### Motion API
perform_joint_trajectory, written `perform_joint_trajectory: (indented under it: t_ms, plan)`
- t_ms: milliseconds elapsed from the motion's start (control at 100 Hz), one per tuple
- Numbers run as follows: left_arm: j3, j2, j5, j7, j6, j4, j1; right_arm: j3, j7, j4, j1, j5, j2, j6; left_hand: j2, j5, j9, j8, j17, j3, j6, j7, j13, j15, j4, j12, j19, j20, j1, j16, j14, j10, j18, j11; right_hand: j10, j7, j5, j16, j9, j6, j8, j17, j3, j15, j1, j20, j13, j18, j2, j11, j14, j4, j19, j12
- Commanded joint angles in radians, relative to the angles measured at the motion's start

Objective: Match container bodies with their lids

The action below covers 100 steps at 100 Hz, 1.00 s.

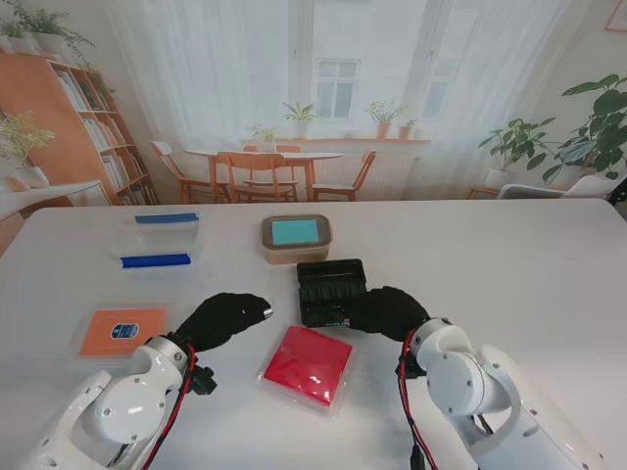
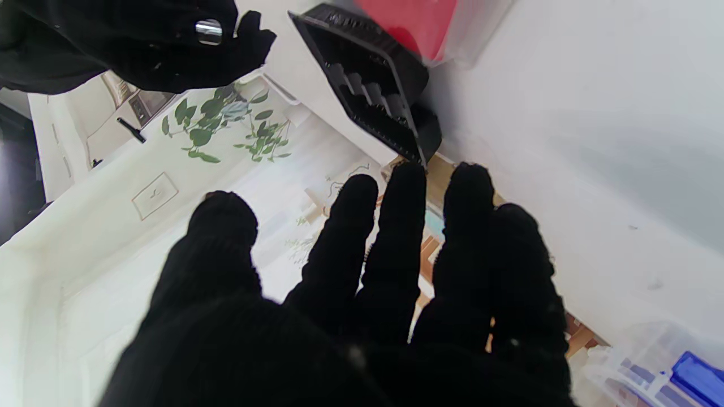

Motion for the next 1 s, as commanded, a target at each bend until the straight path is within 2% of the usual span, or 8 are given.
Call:
perform_joint_trajectory:
  t_ms: [0,100,190,250,400,470,610,990]
  plan:
    - [0.003,0.01,-0.006,-0.025,0.017,-0.004,-0.004,0.006,0.028,-0.019,-0.035,-0.01,0.016,0.022,0.036,0.044,0.068,0.005,0.112,-0.022,0.019,0.027,0.061,0.14,0.004,0.077,0.135,0.128,-0.036,0.083,0.078,0.019,-0.032,0.094,0.039,-0.009,0.03,0.019,0.031,0.046,-0.01,0.09,-0.037,0.068,-0.031,-0.022,0.039,-0.092,0.035,0.032,0.087,0.038,0.1,0.012]
    - [0.013,0.019,-0.004,-0.069,0.052,-0.008,-0.015,0.025,0.07,-0.066,-0.082,-0.016,0.024,0.079,0.062,0.062,0.142,0.004,0.256,-0.027,0.033,0.047,0.157,0.289,-0.001,0.165,0.262,0.226,-0.069,0.168,0.083,-0.003,-0.047,0.206,0.073,-0.009,0.02,0.013,0.034,0.093,-0.02,0.15,-0.062,0.118,-0.036,-0.072,0.07,-0.117,0.057,0.064,0.081,0.042,0.148,0.033]
    - [0.025,0.025,0.002,-0.1,0.087,-0.009,-0.025,0.03,0.091,-0.091,-0.114,-0.013,0.029,0.123,0.077,0.072,0.202,0.008,0.386,-0.029,0.043,0.067,0.25,0.398,-0.005,0.227,0.379,0.238,-0.099,0.206,0.059,-0.036,-0.07,0.298,0.09,-0.003,0.018,0.017,0.031,0.113,-0.024,0.172,-0.071,0.151,-0.046,-0.087,0.072,-0.131,0.072,0.086,0.081,0.042,0.166,0.045]
    - [0.032,0.029,0.009,-0.122,0.11,-0.012,-0.03,0.029,0.094,-0.097,-0.129,-0.01,0.029,0.145,0.087,0.076,0.24,0.009,0.469,-0.03,0.048,0.075,0.313,0.461,-0.006,0.259,0.463,0.188,-0.122,0.209,0.032,-0.065,-0.095,0.351,0.096,-0.001,0.016,0.018,0.027,0.12,-0.026,0.177,-0.074,0.164,-0.051,-0.092,0.07,-0.133,0.078,0.093,0.08,0.042,0.172,0.05]
    - [0.053,0.037,0.022,-0.162,0.173,-0.013,-0.049,0.018,0.095,-0.103,-0.148,0.014,0.029,0.2,0.1,0.09,0.338,0.015,0.657,-0.03,0.062,0.091,0.464,0.578,-0.004,0.289,0.643,-0.015,-0.154,0.17,-0.035,-0.128,-0.153,0.451,0.1,-0.005,-0.001,0.029,0.004,0.122,-0.042,0.192,-0.084,0.234,-0.062,-0.1,0.05,-0.163,0.098,0.136,0.059,0.04,0.196,0.088]
    - [0.064,0.04,0.029,-0.177,0.196,-0.007,-0.061,0.01,0.09,-0.102,-0.151,0.022,0.027,0.22,0.103,0.087,0.359,0.013,0.69,-0.031,0.066,0.088,0.492,0.598,-0.004,0.29,0.673,-0.06,-0.159,0.156,-0.049,-0.144,-0.162,0.471,0.099,-0.009,-0.008,0.043,0.002,0.125,-0.05,0.222,-0.088,0.284,-0.066,-0.099,0.06,-0.196,0.104,0.171,0.033,0.04,0.22,0.118]
    - [0.092,0.043,0.024,-0.194,0.23,0.013,-0.088,-0.008,0.08,-0.1,-0.155,0.048,0.024,0.254,0.109,0.069,0.366,0.009,0.705,-0.033,0.078,0.077,0.503,0.605,-0.005,0.291,0.682,-0.07,-0.168,0.154,-0.053,-0.148,-0.161,0.478,0.1,-0.008,-0.02,0.045,-0.003,0.134,-0.054,0.255,-0.088,0.308,-0.067,-0.104,0.082,-0.232,0.11,0.203,0.009,0.041,0.243,0.152]
    - [0.159,0.043,0.055,-0.191,0.29,0.071,-0.137,-0.047,0.023,-0.101,-0.163,0.126,0.006,0.348,0.116,0.058,0.374,0.009,0.733,-0.034,0.103,0.073,0.523,0.607,-0.005,0.283,0.701,-0.106,-0.193,0.139,-0.056,-0.146,-0.172,0.476,0.108,0.0,-0.027,0.041,-0.006,0.146,-0.056,0.272,-0.093,0.317,-0.07,-0.116,0.092,-0.249,0.122,0.214,0.004,0.04,0.257,0.173]
